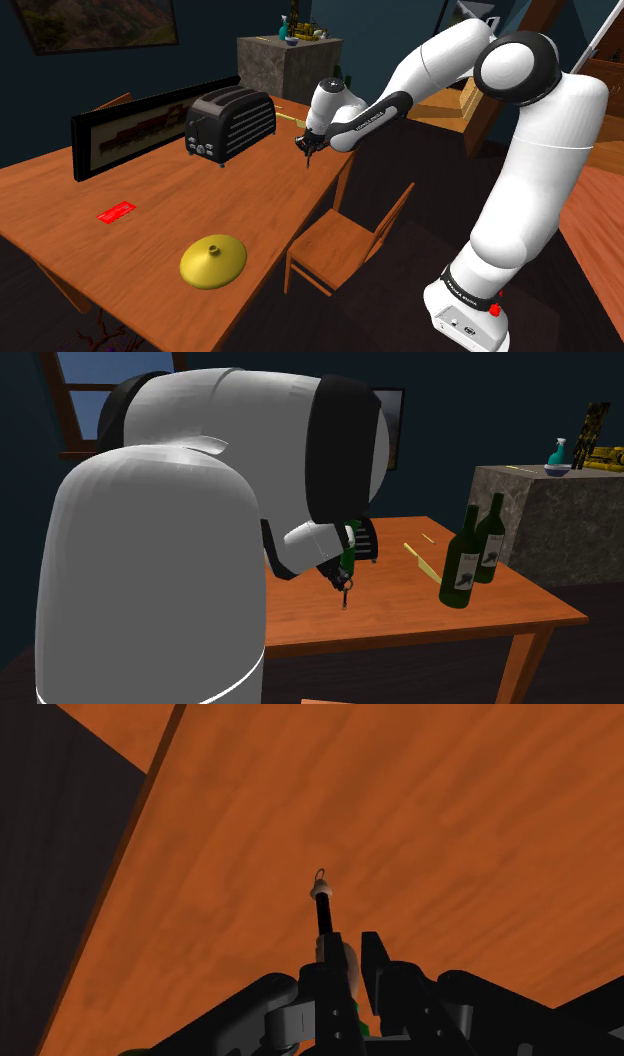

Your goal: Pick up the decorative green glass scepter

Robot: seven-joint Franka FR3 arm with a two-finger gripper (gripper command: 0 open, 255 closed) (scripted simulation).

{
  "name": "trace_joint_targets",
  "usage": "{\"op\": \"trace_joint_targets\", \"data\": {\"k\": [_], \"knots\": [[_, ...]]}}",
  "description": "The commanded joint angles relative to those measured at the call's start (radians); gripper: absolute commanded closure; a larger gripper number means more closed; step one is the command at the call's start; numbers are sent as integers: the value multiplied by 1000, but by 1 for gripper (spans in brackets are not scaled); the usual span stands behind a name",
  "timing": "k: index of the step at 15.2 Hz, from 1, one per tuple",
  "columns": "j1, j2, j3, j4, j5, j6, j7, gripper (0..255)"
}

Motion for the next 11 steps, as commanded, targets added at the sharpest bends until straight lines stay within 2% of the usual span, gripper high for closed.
{"op": "trace_joint_targets", "data": {"k": [1, 11], "knots": [[0, 0, 0, 0, 0, 0, 0, 255], [-18, -77, 32, 20, 100, -86, -96, 255]]}}
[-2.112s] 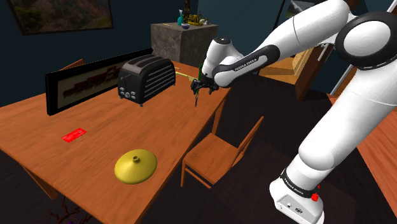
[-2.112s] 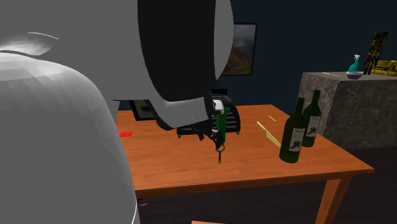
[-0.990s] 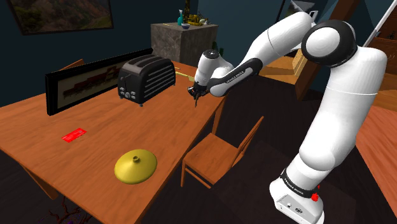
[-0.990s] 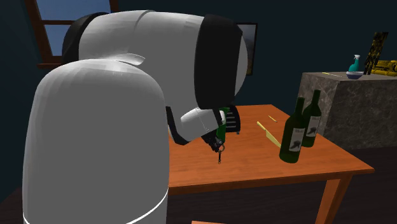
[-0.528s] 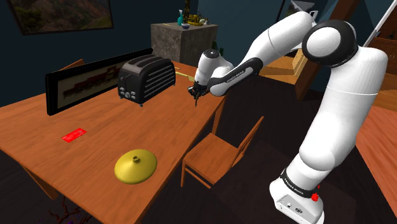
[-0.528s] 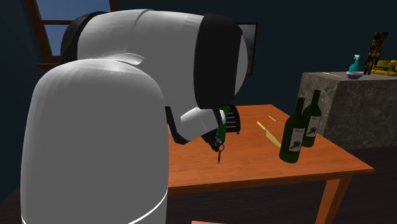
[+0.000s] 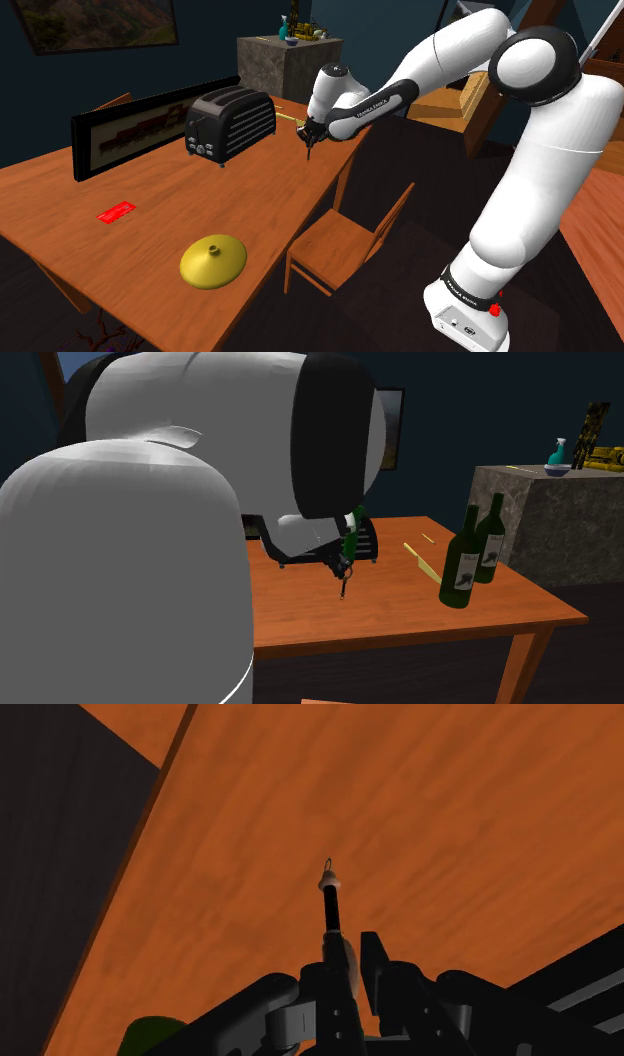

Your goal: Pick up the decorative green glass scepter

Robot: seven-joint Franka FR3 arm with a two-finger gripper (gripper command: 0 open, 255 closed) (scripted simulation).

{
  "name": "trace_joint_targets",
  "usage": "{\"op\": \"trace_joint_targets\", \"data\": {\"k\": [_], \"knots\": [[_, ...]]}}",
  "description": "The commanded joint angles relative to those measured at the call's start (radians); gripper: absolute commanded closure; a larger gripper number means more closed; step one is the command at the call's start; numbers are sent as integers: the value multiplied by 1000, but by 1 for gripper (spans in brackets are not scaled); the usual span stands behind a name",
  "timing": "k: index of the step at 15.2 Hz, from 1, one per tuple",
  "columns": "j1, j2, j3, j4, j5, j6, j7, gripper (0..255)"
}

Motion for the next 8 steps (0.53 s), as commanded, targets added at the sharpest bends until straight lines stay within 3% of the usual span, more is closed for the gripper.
{"op": "trace_joint_targets", "data": {"k": [1, 8], "knots": [[-3, -17, 6, 7, 22, -21, -21, 255], [-7, -55, 17, 29, 70, -75, -68, 255]]}}
